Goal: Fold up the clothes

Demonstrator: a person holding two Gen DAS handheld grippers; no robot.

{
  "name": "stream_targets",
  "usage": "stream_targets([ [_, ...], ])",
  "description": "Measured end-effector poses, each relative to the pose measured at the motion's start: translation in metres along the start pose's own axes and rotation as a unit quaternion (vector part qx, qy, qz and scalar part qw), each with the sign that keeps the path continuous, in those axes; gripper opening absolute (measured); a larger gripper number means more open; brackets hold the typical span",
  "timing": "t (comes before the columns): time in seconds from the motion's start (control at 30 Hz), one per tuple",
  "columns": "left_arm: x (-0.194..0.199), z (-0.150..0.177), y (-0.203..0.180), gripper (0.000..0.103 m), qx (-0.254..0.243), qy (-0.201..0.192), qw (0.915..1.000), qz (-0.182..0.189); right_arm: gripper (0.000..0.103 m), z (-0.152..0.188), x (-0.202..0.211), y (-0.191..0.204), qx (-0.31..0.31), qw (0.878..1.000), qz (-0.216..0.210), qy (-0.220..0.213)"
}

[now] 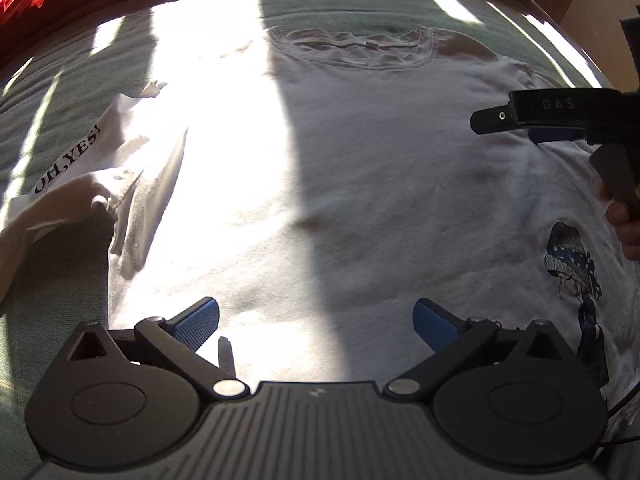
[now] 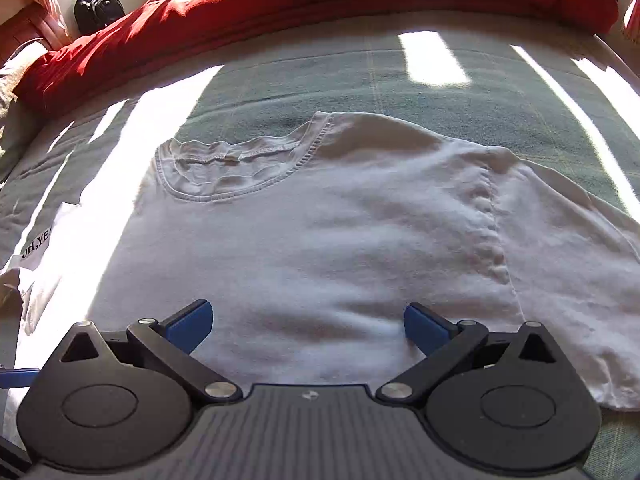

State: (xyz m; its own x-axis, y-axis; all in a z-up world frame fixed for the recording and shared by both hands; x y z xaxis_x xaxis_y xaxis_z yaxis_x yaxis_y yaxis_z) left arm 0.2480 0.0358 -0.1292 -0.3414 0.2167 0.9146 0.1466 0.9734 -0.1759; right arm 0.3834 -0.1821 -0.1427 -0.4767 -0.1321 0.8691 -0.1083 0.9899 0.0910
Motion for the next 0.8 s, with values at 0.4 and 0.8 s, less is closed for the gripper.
stream_targets([
  [0.4, 0.074, -0.042, 0.002, 0.103, -0.015, -0.011, 0.9994, 0.031, 0.103, -0.024, 0.087, -0.008, -0.043, 0.997, 0.042, 0.04],
  [0.8, 0.097, -0.08, -0.026, 0.103, -0.038, -0.007, 0.9992, 0.013, 0.103, -0.034, 0.153, -0.018, -0.104, 0.994, 0.001, 0.014],
])
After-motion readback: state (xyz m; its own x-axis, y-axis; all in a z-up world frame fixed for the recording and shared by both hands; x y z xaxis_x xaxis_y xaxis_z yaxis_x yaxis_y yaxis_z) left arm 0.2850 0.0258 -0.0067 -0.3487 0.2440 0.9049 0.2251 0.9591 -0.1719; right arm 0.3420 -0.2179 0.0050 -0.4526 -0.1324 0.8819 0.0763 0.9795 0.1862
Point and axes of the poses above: each gripper's, at about its wrist camera, not at the fingertips, and x roughly against the way its jaws point, y to its left, z to its underside, the point moved 6 cm from there along -x, roughly the way its jaws point, and after that the axes turned 9 degrees about z, right-handed, at the moved point
